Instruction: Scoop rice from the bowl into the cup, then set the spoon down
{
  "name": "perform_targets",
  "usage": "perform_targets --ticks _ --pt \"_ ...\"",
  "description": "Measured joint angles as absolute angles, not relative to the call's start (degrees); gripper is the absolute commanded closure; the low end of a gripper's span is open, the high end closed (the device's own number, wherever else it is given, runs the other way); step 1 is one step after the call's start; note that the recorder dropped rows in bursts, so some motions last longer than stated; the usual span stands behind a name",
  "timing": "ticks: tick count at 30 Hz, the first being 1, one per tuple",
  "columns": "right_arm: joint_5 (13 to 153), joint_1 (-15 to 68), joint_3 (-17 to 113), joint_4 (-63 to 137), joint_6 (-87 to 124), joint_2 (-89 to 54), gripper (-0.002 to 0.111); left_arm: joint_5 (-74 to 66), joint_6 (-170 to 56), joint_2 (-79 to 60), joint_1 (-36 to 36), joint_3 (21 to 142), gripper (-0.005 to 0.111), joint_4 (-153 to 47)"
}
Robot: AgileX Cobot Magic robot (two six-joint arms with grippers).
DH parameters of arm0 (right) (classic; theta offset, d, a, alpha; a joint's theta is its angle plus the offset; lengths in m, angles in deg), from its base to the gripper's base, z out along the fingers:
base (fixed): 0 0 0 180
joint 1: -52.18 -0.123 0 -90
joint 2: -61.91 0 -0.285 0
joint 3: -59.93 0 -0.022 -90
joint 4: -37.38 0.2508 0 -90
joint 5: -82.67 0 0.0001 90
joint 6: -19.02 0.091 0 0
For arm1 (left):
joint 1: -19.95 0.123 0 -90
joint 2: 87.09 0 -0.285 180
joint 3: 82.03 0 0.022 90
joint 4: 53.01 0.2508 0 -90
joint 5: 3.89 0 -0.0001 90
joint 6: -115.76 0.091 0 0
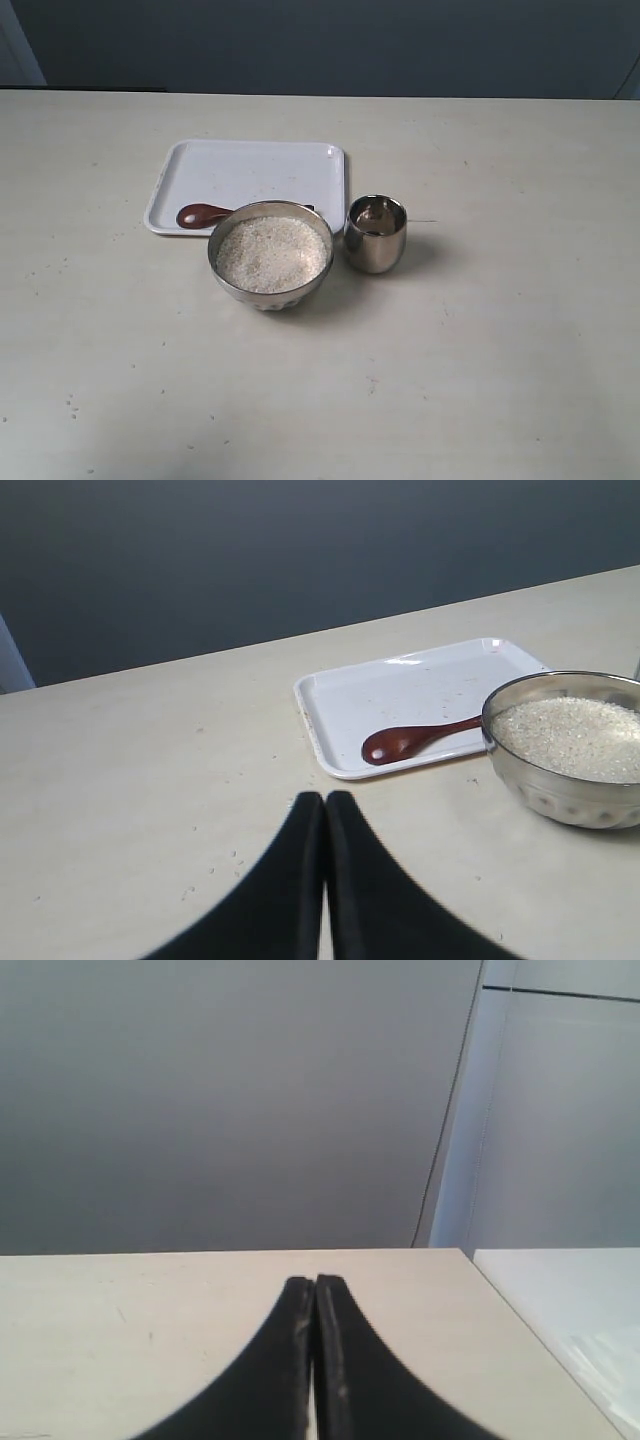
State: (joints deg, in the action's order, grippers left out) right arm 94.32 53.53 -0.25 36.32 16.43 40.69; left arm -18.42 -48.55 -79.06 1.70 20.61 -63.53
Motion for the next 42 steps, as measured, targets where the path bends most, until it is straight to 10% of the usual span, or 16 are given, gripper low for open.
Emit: perform_targets --ticks 42 --pt "83.66 59.39 -17.01 43.54 16.65 53.74 0.108 -18.42 -48.55 -79.06 1.70 20.61 0.106 -63.53"
